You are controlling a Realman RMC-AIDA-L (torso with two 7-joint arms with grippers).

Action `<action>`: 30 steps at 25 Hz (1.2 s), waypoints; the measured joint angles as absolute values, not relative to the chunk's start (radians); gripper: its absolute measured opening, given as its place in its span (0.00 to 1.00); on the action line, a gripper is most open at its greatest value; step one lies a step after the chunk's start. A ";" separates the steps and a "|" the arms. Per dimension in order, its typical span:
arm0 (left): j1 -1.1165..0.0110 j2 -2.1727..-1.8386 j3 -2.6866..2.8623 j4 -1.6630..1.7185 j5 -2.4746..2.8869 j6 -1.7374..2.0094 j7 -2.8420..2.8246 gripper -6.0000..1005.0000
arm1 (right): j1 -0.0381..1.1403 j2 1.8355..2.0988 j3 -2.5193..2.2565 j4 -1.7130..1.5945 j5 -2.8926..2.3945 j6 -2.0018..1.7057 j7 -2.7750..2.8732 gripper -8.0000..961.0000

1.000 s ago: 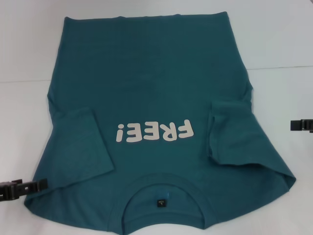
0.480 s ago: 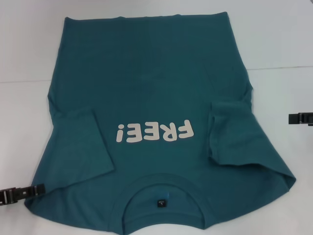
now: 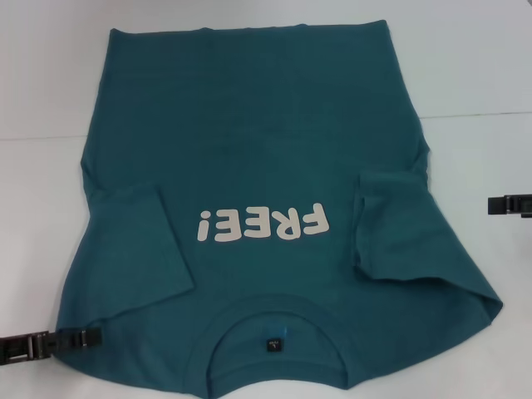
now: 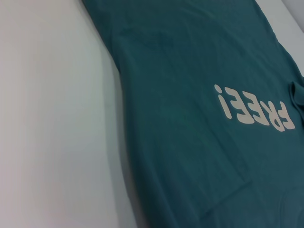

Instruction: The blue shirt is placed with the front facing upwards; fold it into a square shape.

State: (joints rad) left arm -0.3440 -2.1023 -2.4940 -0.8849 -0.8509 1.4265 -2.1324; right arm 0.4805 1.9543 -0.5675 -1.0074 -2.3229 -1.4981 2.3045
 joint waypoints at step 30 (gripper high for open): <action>-0.352 -2.127 -2.524 -0.917 -0.859 1.419 -2.117 0.12 | 0.475 1.947 -0.557 -0.999 -2.319 -1.519 2.331 0.92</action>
